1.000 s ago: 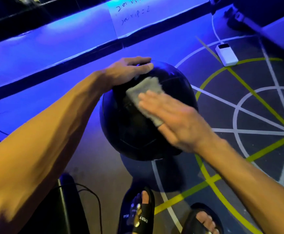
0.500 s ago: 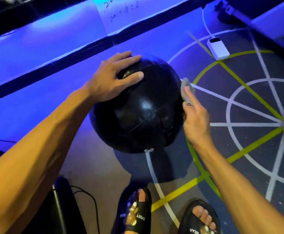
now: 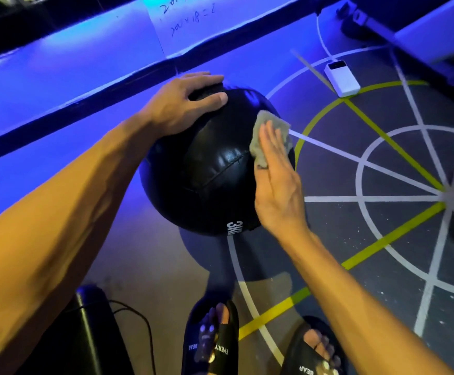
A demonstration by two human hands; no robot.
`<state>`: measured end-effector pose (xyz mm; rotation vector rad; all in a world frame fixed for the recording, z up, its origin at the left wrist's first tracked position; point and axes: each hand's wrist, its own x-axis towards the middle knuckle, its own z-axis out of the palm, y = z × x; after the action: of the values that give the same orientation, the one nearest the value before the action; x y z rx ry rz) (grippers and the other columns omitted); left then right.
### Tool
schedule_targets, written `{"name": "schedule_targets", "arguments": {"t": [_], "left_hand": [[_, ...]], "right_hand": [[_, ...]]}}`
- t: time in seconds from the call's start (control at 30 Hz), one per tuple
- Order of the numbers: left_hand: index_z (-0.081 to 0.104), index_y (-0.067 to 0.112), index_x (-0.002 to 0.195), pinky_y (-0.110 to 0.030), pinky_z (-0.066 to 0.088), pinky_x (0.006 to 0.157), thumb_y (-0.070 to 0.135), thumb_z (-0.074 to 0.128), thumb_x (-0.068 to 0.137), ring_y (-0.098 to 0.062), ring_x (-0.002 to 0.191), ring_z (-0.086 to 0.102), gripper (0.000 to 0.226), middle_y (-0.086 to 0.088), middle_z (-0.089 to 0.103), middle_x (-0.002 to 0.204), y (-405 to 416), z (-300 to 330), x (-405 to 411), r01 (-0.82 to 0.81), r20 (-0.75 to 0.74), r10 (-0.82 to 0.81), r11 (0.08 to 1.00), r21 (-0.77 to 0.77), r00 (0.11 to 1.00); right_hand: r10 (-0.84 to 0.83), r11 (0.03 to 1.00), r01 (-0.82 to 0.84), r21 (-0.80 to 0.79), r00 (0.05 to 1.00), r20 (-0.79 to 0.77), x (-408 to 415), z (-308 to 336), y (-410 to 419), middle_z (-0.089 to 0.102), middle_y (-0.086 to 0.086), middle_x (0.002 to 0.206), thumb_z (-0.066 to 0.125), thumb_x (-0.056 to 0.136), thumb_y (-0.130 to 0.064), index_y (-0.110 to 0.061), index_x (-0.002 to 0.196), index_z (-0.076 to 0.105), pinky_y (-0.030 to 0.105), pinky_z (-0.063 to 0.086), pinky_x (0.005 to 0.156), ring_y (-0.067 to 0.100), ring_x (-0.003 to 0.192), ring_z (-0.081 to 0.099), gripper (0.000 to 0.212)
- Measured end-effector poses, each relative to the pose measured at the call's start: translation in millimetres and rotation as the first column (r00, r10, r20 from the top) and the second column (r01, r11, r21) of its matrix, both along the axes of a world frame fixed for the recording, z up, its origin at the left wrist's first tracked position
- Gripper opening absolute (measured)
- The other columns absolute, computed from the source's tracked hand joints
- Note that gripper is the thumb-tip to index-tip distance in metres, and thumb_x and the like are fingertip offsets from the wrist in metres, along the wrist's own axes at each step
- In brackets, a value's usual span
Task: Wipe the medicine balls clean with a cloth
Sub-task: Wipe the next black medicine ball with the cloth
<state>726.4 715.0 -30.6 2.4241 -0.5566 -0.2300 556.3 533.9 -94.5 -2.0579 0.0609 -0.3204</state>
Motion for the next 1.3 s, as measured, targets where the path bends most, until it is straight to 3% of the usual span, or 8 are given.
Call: {"name": "schedule_targets", "arguments": {"t": [0.27, 0.43, 0.6, 0.73, 0.87, 1.0, 1.13, 1.3], "left_hand": [[0.058, 0.038, 0.143, -0.030, 0.021, 0.125, 0.066, 0.063, 0.087, 0.004, 0.143, 0.037, 0.063, 0.009, 0.046, 0.157, 12.3, -0.5, 8.1, -0.036, -0.054, 0.033, 0.998, -0.050, 0.998], [0.059, 0.041, 0.141, -0.030, 0.023, 0.124, 0.067, 0.065, 0.085, 0.004, 0.141, 0.039, 0.063, 0.013, 0.046, 0.156, 9.2, 0.3, 7.2, -0.060, -0.074, 0.054, 0.995, -0.074, 0.996], [0.059, 0.039, 0.142, -0.027, 0.023, 0.122, 0.054, 0.067, 0.094, 0.004, 0.140, 0.039, 0.051, 0.012, 0.046, 0.156, 7.7, 0.1, 6.9, -0.067, -0.074, 0.061, 0.995, -0.079, 0.995], [0.060, 0.040, 0.141, -0.029, 0.025, 0.123, 0.059, 0.067, 0.091, 0.002, 0.140, 0.041, 0.054, 0.013, 0.047, 0.155, 1.8, -0.4, 10.6, -0.075, -0.075, 0.069, 0.995, -0.071, 0.995], [0.062, 0.038, 0.139, -0.032, 0.027, 0.124, 0.061, 0.068, 0.089, 0.003, 0.140, 0.043, 0.056, 0.012, 0.051, 0.153, -3.6, -1.6, 14.5, -0.069, -0.062, 0.064, 0.994, -0.079, 0.996], [0.062, 0.044, 0.138, -0.034, 0.027, 0.124, 0.070, 0.066, 0.084, 0.001, 0.140, 0.043, 0.061, 0.017, 0.051, 0.152, -1.9, -0.8, 18.6, -0.092, -0.084, 0.088, 0.994, -0.055, 0.993], [0.062, 0.041, 0.139, -0.030, 0.028, 0.123, 0.064, 0.068, 0.088, 0.004, 0.137, 0.045, 0.055, 0.019, 0.053, 0.149, 0.5, -0.8, 18.4, -0.104, -0.080, 0.098, 0.991, -0.079, 0.992], [0.066, 0.042, 0.133, -0.024, 0.035, 0.115, 0.061, 0.070, 0.089, 0.003, 0.129, 0.052, 0.048, 0.024, 0.060, 0.136, -1.4, 1.7, 13.3, -0.153, -0.054, 0.148, 0.983, -0.097, 0.987]], "right_hand": [[0.210, 0.924, -0.175, -0.341, 0.975, 0.069, -89.8, -56.2, 2.6, 0.025, -0.004, 0.164, 0.036, 0.096, -0.006, -0.011, 0.156, 0.030, 0.041, 0.026, 0.123, 0.016, 0.154, 0.021, 0.060], [0.112, 0.993, -0.109, 0.044, 0.991, -0.077, -103.8, -45.6, -2.1, 0.038, -0.022, 0.157, 0.040, 0.100, -0.009, -0.032, 0.153, 0.039, 0.038, 0.035, 0.117, 0.002, 0.145, 0.037, 0.057], [-0.243, 0.929, 0.241, 0.281, 0.970, -0.031, -68.6, 19.0, -20.4, 0.069, -0.014, 0.089, 0.040, 0.101, -0.018, -0.038, 0.143, 0.054, 0.044, 0.056, 0.064, 0.008, 0.071, 0.063, 0.049], [-0.024, 0.989, 0.013, 0.149, 0.997, 0.067, -22.8, 30.2, -10.8, 0.040, -0.011, 0.157, 0.040, 0.099, -0.012, -0.035, 0.149, 0.042, 0.032, 0.036, 0.118, 0.006, 0.146, 0.037, 0.055], [0.281, 0.932, -0.225, -0.283, 0.944, 0.175, -41.6, -17.8, 22.4, 0.030, 0.009, 0.163, 0.037, 0.092, -0.002, -0.005, 0.153, 0.039, 0.047, 0.019, 0.126, 0.026, 0.155, 0.018, 0.062], [0.518, 0.810, -0.501, -0.303, 0.855, -0.029, -112.8, -95.1, 29.6, 0.041, 0.000, 0.158, 0.041, 0.089, -0.008, -0.010, 0.146, 0.052, 0.042, 0.039, 0.115, 0.018, 0.146, 0.039, 0.058], [0.168, 0.983, -0.184, -0.006, 0.910, -0.380, -135.4, -100.2, -4.9, 0.050, -0.031, 0.139, 0.036, 0.099, -0.023, -0.041, 0.139, 0.053, 0.021, 0.041, 0.107, 0.003, 0.130, 0.051, 0.047], [-0.129, 0.962, 0.207, 0.177, 0.919, -0.372, -95.7, -42.8, -38.9, 0.073, -0.011, 0.098, 0.039, 0.093, -0.036, -0.036, 0.116, 0.067, 0.027, 0.049, 0.076, 0.009, 0.093, 0.067, 0.036]]}}
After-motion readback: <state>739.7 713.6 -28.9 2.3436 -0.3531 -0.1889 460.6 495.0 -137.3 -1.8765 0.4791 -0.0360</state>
